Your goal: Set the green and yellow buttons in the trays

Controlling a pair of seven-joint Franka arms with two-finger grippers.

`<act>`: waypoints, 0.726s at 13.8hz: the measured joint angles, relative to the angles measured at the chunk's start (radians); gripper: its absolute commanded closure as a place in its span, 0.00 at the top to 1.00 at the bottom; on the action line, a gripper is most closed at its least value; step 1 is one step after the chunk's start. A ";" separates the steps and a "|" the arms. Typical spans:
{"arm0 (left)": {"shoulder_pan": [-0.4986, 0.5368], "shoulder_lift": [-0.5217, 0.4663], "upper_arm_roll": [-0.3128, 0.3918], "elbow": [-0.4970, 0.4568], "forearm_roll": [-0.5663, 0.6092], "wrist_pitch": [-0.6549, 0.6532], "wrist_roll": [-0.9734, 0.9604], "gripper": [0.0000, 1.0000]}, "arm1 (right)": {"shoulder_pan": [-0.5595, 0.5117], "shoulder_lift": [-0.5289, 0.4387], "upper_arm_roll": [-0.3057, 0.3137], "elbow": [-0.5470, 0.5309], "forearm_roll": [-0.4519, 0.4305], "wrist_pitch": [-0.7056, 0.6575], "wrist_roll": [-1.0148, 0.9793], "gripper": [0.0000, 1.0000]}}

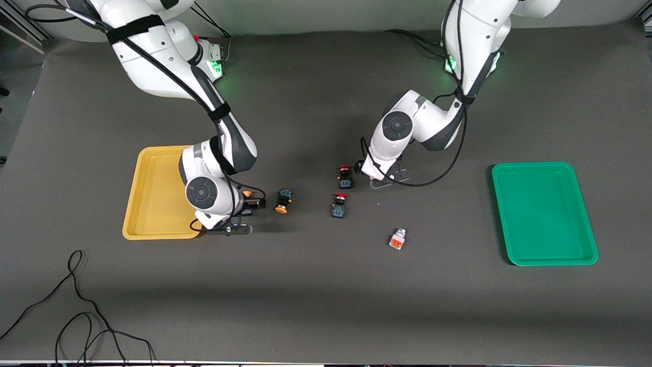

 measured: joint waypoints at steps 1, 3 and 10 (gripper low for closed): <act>0.000 0.012 0.000 0.000 0.000 0.008 -0.001 0.86 | 0.000 0.011 0.000 0.000 0.000 0.013 0.000 0.86; -0.004 0.019 -0.002 0.001 0.000 0.011 -0.002 0.44 | 0.000 0.024 0.000 0.000 0.000 0.021 0.000 0.06; -0.018 0.009 -0.002 0.014 0.002 0.004 -0.022 0.16 | 0.000 -0.011 -0.007 0.023 0.001 -0.031 0.000 0.00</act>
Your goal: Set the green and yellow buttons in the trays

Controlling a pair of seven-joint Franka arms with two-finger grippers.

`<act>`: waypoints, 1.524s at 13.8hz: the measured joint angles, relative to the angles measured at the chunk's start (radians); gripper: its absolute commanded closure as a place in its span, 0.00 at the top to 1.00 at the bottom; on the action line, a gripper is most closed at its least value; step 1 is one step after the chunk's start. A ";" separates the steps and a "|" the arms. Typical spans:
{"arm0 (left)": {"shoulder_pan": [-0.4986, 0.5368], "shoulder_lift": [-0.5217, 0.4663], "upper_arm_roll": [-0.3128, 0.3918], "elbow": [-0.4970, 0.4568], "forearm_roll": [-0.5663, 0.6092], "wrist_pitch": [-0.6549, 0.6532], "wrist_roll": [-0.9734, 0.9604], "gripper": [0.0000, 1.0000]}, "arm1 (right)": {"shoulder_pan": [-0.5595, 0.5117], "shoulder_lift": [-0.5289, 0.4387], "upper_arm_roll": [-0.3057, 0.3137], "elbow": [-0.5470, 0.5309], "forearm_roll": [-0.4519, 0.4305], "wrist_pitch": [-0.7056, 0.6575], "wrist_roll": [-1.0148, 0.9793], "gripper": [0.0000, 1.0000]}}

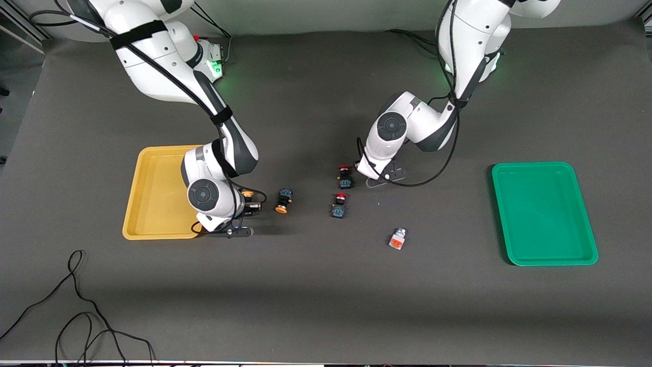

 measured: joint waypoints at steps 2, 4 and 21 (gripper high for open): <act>0.002 -0.041 0.004 0.026 0.000 -0.089 0.000 0.15 | -0.002 -0.062 -0.011 0.013 0.000 -0.081 0.000 0.00; 0.004 -0.123 0.005 0.090 0.001 -0.276 0.000 0.15 | -0.003 -0.143 -0.040 0.017 0.000 -0.173 0.000 0.00; 0.746 -0.395 0.031 0.224 0.119 -0.775 0.977 0.12 | -0.008 -0.193 -0.320 -0.321 0.010 0.126 -0.346 0.00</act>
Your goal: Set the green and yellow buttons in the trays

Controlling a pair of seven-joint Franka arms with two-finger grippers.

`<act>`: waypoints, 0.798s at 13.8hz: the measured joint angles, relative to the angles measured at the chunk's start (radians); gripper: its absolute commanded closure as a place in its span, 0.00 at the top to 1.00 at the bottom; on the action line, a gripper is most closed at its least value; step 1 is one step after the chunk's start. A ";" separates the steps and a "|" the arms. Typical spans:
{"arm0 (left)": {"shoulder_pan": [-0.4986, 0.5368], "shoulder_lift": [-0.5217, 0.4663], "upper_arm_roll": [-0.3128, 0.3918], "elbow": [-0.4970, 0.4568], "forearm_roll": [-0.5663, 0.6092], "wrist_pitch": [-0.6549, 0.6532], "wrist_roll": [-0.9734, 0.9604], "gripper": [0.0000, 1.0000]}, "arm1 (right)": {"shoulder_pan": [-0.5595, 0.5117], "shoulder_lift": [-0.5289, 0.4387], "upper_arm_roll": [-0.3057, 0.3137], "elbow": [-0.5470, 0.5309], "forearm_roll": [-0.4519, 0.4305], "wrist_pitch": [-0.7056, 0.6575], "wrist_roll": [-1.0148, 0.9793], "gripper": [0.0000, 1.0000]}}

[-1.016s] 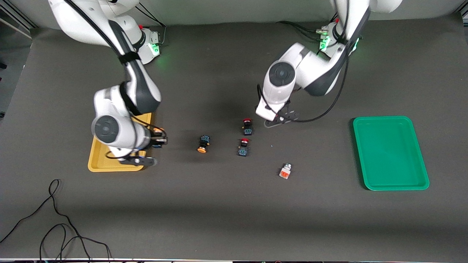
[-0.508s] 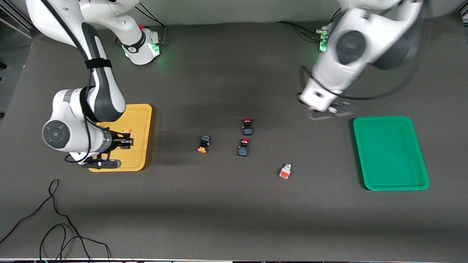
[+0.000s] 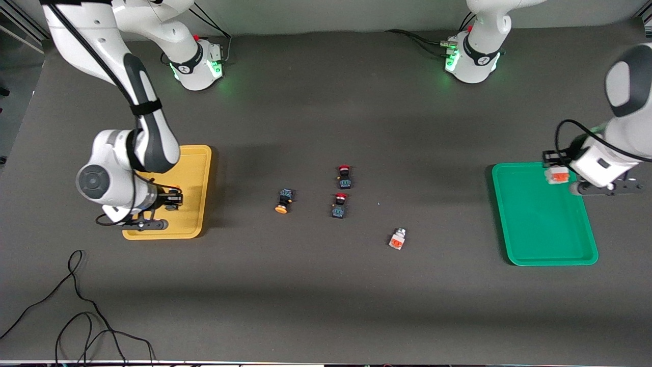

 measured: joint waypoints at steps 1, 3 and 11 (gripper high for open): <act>0.009 0.034 -0.001 -0.011 0.019 0.045 0.001 0.12 | 0.002 0.013 0.005 -0.028 0.018 0.047 0.000 0.00; 0.015 0.128 -0.002 -0.035 0.051 0.145 -0.002 0.11 | 0.017 0.035 0.010 -0.050 0.044 0.088 -0.001 0.13; 0.050 0.415 -0.009 -0.043 0.103 0.320 -0.105 0.70 | 0.034 -0.004 0.005 -0.017 0.055 0.008 0.000 1.00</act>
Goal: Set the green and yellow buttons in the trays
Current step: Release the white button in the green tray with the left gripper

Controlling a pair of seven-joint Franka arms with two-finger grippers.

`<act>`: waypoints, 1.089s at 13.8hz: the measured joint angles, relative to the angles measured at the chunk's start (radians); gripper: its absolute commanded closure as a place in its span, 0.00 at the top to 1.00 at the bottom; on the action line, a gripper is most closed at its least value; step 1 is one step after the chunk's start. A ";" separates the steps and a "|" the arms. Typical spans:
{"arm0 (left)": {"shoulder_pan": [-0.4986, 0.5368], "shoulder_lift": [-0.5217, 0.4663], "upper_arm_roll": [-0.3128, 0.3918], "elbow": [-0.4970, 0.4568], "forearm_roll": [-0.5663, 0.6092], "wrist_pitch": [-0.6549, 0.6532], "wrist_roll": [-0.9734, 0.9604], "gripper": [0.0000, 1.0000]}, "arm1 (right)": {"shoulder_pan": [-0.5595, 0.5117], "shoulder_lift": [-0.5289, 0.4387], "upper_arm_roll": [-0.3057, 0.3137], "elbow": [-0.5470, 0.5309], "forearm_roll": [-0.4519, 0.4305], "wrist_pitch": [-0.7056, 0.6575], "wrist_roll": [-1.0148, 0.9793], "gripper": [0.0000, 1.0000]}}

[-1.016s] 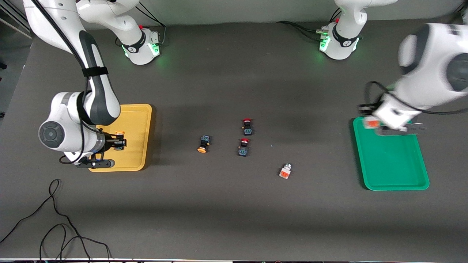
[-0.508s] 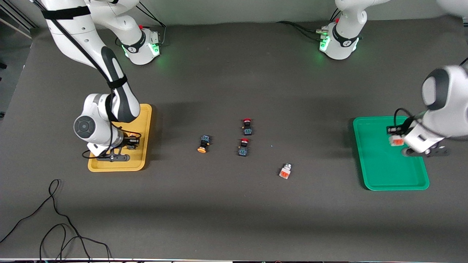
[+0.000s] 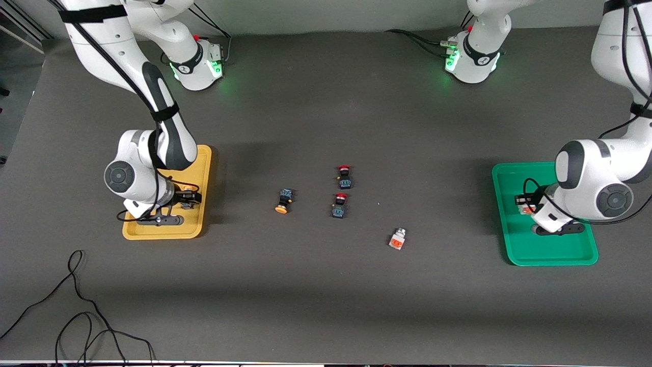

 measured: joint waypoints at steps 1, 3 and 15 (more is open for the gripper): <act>0.000 0.008 -0.002 0.001 0.002 0.005 -0.010 0.87 | 0.000 -0.022 -0.001 0.026 0.000 -0.057 0.000 1.00; 0.001 0.013 -0.002 0.003 0.003 0.014 -0.015 0.98 | 0.000 -0.065 -0.001 0.103 0.000 -0.192 0.000 1.00; 0.000 -0.169 -0.051 0.407 -0.080 -0.442 0.145 0.98 | 0.259 0.094 0.027 0.480 0.160 -0.349 0.488 1.00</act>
